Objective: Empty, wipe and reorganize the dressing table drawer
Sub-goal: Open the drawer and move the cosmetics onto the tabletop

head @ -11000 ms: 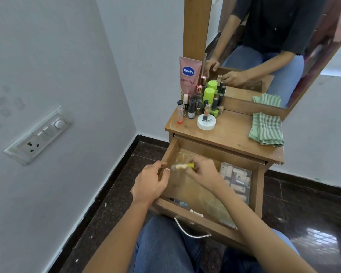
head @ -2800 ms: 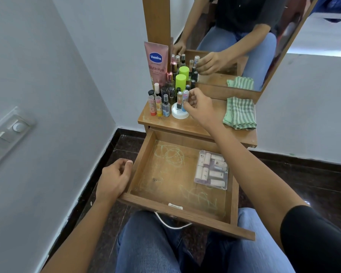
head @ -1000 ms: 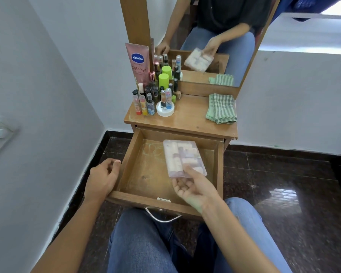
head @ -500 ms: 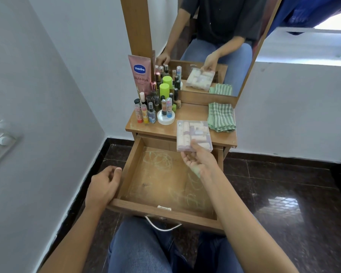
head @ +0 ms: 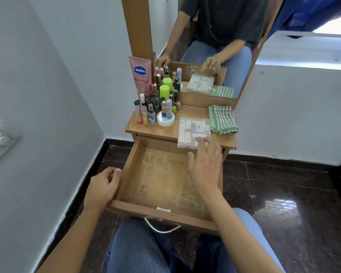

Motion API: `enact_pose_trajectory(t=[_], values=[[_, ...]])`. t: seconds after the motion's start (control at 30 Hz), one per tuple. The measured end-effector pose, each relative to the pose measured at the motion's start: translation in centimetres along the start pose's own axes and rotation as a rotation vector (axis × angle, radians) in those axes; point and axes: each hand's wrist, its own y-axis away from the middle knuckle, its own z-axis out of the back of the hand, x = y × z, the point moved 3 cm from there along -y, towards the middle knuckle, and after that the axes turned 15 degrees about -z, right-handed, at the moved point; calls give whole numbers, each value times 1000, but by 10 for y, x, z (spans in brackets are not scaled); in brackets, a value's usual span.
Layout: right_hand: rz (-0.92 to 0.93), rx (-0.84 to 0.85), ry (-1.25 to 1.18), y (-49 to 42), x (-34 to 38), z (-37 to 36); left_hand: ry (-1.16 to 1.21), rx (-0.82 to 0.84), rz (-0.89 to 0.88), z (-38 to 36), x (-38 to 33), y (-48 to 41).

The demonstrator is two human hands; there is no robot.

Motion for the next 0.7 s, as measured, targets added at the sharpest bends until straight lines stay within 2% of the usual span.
enact_pose_trajectory(t=[0.07, 0.17, 0.7], values=[[47, 81, 72, -11, -1, -15, 1, -1, 7, 0, -1, 1], [13, 183, 98, -27, 0, -30, 2, -7, 9, 0, -2, 2], [-2, 260, 106, -82, 16, -56, 7, -9, 0, 0, -1, 1]])
